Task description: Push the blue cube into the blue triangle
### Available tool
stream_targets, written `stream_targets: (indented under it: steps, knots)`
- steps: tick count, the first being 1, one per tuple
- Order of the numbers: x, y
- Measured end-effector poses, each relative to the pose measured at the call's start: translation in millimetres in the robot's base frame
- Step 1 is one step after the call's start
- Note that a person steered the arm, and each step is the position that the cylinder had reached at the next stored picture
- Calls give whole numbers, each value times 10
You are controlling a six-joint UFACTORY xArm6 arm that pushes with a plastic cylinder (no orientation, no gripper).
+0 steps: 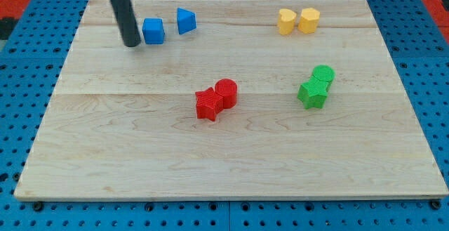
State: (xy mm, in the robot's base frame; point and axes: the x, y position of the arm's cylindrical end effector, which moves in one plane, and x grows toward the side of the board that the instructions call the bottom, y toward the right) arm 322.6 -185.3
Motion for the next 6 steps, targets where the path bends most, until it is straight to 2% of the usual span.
stream_targets:
  steps: [2,4,6]
  knots:
    - [-52,197]
    - [-349,740]
    - [-984,844]
